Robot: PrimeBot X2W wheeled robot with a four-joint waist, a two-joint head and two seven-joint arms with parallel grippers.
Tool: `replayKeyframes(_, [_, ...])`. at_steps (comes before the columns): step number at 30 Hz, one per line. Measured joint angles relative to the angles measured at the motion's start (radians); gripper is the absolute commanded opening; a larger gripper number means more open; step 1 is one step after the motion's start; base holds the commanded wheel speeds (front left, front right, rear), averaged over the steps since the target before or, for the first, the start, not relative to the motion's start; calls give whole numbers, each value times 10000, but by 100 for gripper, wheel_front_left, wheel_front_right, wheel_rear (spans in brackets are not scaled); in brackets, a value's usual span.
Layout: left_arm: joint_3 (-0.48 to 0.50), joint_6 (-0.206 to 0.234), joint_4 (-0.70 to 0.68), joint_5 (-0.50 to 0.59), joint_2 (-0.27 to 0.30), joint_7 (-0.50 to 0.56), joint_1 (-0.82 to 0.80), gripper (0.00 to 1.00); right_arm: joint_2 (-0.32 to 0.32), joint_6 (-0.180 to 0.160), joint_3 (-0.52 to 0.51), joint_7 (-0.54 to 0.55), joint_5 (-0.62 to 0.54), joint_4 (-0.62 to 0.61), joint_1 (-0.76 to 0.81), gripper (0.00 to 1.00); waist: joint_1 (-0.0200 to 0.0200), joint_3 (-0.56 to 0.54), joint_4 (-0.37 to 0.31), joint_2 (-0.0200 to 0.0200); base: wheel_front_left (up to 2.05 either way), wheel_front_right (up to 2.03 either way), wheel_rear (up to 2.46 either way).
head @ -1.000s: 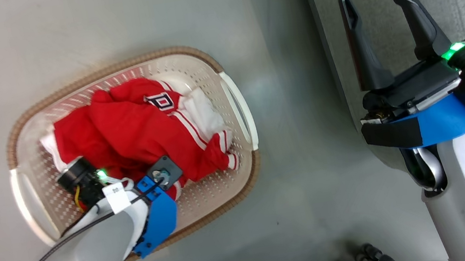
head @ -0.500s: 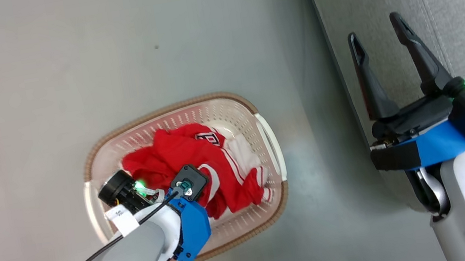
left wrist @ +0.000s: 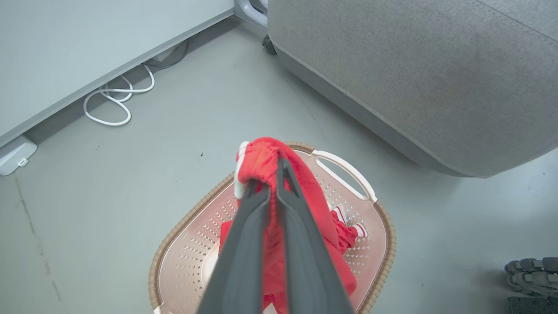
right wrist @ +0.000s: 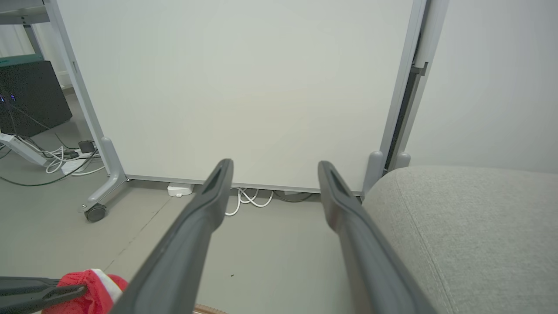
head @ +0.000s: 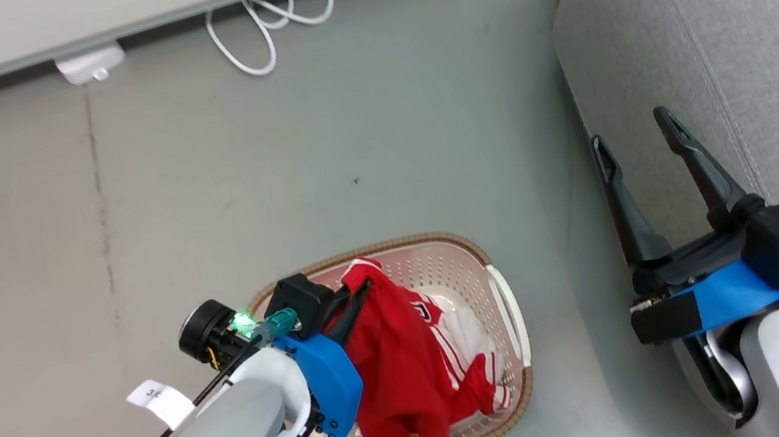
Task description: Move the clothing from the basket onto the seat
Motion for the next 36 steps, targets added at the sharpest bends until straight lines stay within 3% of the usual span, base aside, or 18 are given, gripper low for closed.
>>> replayKeyframes(4, [293,0,-234,-420,58,-121,-30,0,0,0,31,0,2,67,202,100,0,-489,177,0,0,0,0])
replayKeyframes(8, [1344,0,-842,-309,357,-144,-138,0,0,0,61,2,4,134,338,100,0,-921,284,0,0,0,0])
replayKeyframes(15, [3137,0,-2038,472,625,-146,215,0,0,0,42,0,15,251,650,100,0,-1542,353,0,0,0,0])
replayKeyframes(22, [4598,2,-3206,1304,527,-146,482,0,0,0,13,2,40,284,913,100,0,-1934,370,0,0,0,0])
replayKeyframes(36, [5062,0,-4397,1576,-38,-148,596,0,6,0,111,0,209,322,1301,100,1,-2613,465,0,0,0,0])
